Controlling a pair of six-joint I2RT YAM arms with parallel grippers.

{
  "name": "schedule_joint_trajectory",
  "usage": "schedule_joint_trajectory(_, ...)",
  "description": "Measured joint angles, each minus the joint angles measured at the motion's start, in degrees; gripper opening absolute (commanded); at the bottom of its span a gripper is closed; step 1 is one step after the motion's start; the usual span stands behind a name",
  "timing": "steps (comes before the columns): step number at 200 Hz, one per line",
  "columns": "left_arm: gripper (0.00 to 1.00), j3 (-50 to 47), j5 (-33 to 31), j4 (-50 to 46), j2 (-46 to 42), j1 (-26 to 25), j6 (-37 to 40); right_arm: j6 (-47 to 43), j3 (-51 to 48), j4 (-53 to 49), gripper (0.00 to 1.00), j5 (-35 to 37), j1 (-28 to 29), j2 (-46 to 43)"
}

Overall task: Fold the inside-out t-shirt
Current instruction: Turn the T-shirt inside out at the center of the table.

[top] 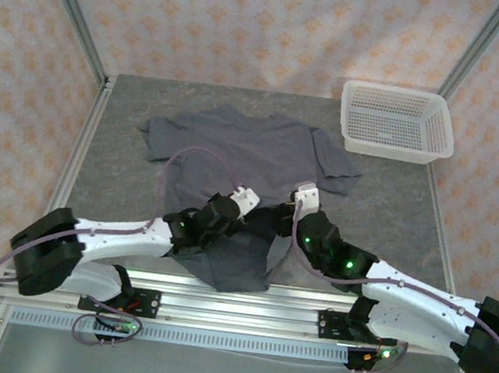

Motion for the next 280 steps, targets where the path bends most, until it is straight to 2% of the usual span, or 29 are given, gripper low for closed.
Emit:
schedule_joint_trajectory(8,0.00,2.4,0.8,-3.7,-2.4,1.9,-2.4,0.8,-0.5,-0.9,0.08,0.7,-1.2,-0.6)
schedule_joint_trajectory(20,0.00,6.8,3.2,-8.4,-5.2,4.7,-5.7,1.6,-1.8,-0.9,0.26,-0.4,-2.0,-1.7)
schedule_joint_trajectory(32,0.00,10.6,4.3,-12.3,-7.4,6.5,-9.1,1.5,-3.1,-0.3,0.35,-3.6,-2.0,-2.6)
schedule_joint_trajectory(56,0.00,14.3,6.3,-18.3,-9.3,7.3,-14.7,1.6,-4.8,1.2,0.38,-11.0,0.2,-2.4)
schedule_joint_trajectory(80,0.00,15.7,8.9,-22.9,-7.8,7.3,-18.8,0.0,-5.9,7.2,0.39,-13.9,9.5,0.0)
schedule_joint_trajectory(92,0.00,16.1,9.5,-24.6,-6.8,7.3,-20.3,-1.3,-5.8,11.0,0.34,-14.2,14.0,3.9)
schedule_joint_trajectory(112,0.00,17.4,10.4,-26.9,-5.7,7.3,-22.1,-3.3,-4.3,16.5,0.09,-14.1,18.1,13.8)
schedule_joint_trajectory(122,0.00,18.4,10.6,-28.1,-5.6,7.3,-22.5,-4.9,-3.5,21.1,0.00,-13.2,18.5,20.4)
schedule_joint_trajectory(151,0.00,22.1,11.8,-31.1,-5.7,7.3,-22.7,-10.2,0.9,30.6,0.00,-4.2,17.2,39.4)
schedule_joint_trajectory(185,0.00,26.9,17.6,-35.7,-5.7,7.3,-21.3,-18.1,8.7,34.3,0.00,3.1,9.3,49.5)
schedule_joint_trajectory(215,0.00,32.0,20.3,-40.9,-5.6,7.3,-19.9,-22.1,13.5,37.0,0.00,10.5,-0.3,51.0)
schedule_joint_trajectory(242,0.00,35.3,23.5,-43.2,-4.5,7.3,-18.8,-17.9,13.9,34.9,0.00,11.1,-9.4,48.9)
schedule_joint_trajectory(257,0.00,35.6,24.6,-43.3,-3.6,7.1,-18.9,-15.4,13.9,33.7,0.00,10.6,-10.1,48.2)
schedule_joint_trajectory(280,0.00,35.8,26.8,-43.0,-2.3,7.1,-19.4,-11.5,14.6,31.9,0.00,8.5,-5.2,49.1)
